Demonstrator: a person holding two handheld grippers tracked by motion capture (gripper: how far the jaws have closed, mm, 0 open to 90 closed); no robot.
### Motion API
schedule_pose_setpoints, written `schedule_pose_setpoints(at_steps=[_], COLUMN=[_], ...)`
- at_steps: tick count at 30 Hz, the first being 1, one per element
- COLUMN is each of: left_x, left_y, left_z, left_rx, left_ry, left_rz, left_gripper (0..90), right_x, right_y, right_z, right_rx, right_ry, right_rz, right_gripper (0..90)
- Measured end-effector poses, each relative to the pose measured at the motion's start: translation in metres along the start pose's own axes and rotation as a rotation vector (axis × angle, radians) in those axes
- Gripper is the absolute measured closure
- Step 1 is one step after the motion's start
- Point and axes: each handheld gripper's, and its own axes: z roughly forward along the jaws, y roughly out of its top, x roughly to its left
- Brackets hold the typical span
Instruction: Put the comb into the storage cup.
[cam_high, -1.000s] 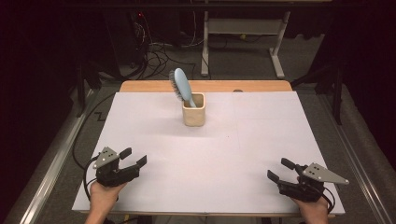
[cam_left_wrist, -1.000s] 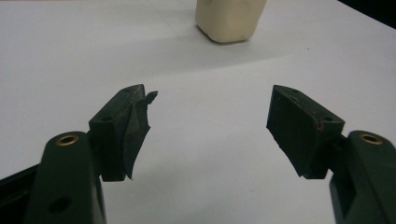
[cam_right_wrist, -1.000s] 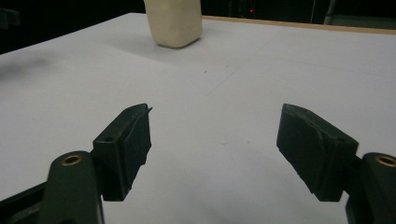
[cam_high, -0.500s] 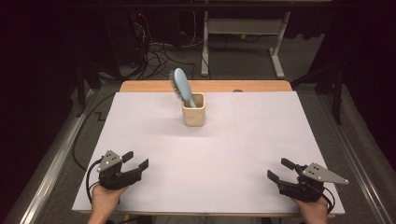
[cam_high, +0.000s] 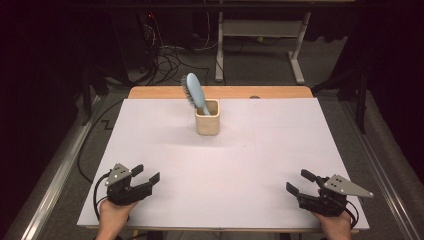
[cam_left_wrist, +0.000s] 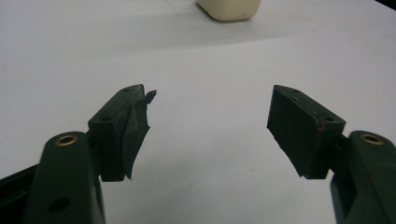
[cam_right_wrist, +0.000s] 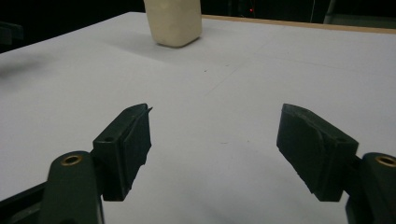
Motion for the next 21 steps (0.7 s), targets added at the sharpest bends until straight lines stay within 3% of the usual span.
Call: schedule_pose_setpoints(at_steps=[21], left_x=[0.006], left_y=[-0.013], left_z=[-0.001], left_rx=[0.002], left_ry=[0.014], left_rz=[-0.044], left_gripper=[29.4], right_x=[0.000], right_y=[0.000], right_z=[0.000], right_rx=[0.004], right_ry=[0.004], right_rz=[0.002], right_gripper=[26.5])
